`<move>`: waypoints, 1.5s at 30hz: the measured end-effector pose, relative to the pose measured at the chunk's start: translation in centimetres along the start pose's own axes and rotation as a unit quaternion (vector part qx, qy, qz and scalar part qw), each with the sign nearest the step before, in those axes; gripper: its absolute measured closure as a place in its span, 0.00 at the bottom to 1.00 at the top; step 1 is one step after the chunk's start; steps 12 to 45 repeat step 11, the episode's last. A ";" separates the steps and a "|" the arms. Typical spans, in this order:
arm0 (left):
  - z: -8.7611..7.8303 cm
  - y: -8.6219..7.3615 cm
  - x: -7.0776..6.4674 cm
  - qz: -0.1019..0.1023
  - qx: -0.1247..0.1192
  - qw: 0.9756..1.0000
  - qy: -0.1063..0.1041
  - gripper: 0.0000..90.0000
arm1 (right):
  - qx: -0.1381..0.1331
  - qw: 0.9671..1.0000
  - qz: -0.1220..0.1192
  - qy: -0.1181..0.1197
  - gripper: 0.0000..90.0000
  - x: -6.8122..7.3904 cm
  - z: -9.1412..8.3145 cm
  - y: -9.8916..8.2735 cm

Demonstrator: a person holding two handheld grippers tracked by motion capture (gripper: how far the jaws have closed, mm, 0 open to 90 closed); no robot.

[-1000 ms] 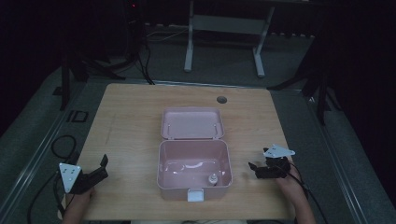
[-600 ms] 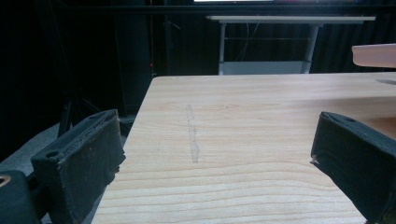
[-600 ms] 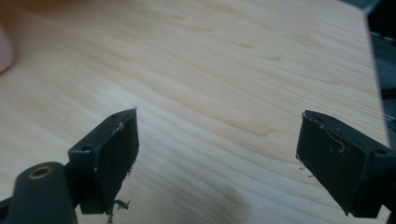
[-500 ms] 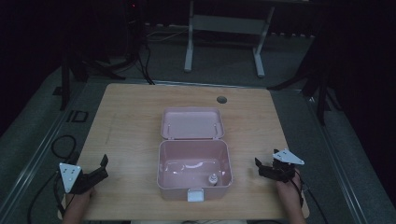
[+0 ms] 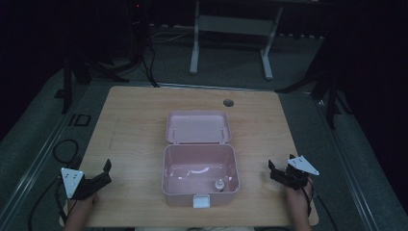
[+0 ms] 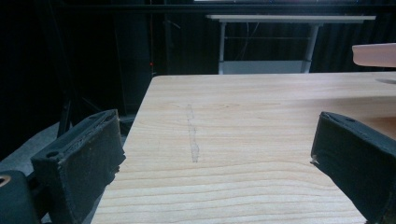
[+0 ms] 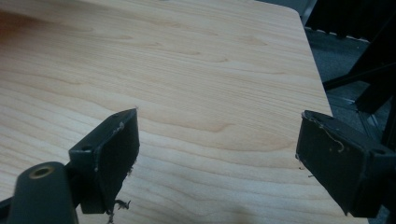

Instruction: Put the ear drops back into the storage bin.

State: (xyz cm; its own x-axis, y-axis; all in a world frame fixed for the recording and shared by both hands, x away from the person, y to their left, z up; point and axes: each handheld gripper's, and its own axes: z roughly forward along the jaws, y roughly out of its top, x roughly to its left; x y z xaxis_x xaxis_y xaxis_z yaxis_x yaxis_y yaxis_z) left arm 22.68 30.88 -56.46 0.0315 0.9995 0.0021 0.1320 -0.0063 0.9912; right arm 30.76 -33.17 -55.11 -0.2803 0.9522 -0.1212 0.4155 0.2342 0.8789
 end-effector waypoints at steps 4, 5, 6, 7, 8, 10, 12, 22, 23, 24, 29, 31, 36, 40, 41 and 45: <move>0.0 0.0 0.0 0.000 0.001 1.000 0.001 0.03 | 0.002 1.000 -0.003 -0.001 0.14 0.1 0.1 -0.1; 0.0 0.0 0.0 0.000 0.001 1.000 0.001 0.03 | 0.002 1.000 -0.003 -0.001 0.14 0.1 0.1 -0.1; 0.0 0.0 0.0 -0.001 0.001 1.000 0.001 0.03 | 0.002 1.000 -0.002 -0.004 0.14 0.1 0.1 -0.1; 0.0 0.0 0.0 -0.001 0.000 1.000 0.001 0.03 | 0.004 1.000 -0.004 -0.005 0.14 0.1 0.1 -0.1; 0.0 0.0 0.0 -0.001 0.000 1.000 0.001 0.03 | 0.005 1.000 -0.005 -0.005 0.14 0.1 0.2 -0.1; 0.0 0.0 0.0 -0.002 0.000 1.000 0.001 0.03 | 0.005 1.000 -0.006 -0.007 0.14 0.1 0.2 -0.2; 0.0 0.0 0.0 -0.002 0.001 1.000 0.001 0.03 | 0.004 1.000 -0.005 -0.006 0.14 0.1 0.2 -0.2; 0.0 0.0 0.0 -0.002 0.001 1.000 0.001 0.03 | 0.004 1.000 -0.005 -0.006 0.14 0.1 0.2 -0.2; 0.0 0.0 0.0 -0.002 0.001 1.000 0.001 0.03 | 0.004 1.000 -0.005 -0.006 0.14 0.1 0.2 -0.2; 0.0 0.0 0.0 -0.002 0.001 1.000 0.001 0.03 | 0.004 1.000 -0.005 -0.006 0.14 0.1 0.2 -0.2; 0.0 0.0 0.0 -0.002 0.001 1.000 0.001 0.03 | 0.004 1.000 -0.005 -0.006 0.14 0.1 0.2 -0.2; 0.0 0.0 0.0 -0.002 0.001 1.000 0.001 0.03 | 0.004 1.000 -0.005 -0.006 0.14 0.1 0.2 -0.2; 0.0 0.0 0.0 -0.002 0.001 1.000 0.001 0.03 | 0.004 1.000 -0.005 -0.006 0.14 0.1 0.2 -0.2; 0.0 0.0 0.0 -0.002 0.001 1.000 0.001 0.03 | 0.004 1.000 -0.005 -0.006 0.14 0.1 0.2 -0.2; 0.0 0.0 0.0 -0.002 0.001 1.000 0.001 0.03 | 0.004 1.000 -0.005 -0.006 0.14 0.1 0.2 -0.2; 0.0 0.0 0.0 -0.002 0.001 1.000 0.001 0.03 | 0.004 1.000 -0.005 -0.006 0.14 0.1 0.2 -0.2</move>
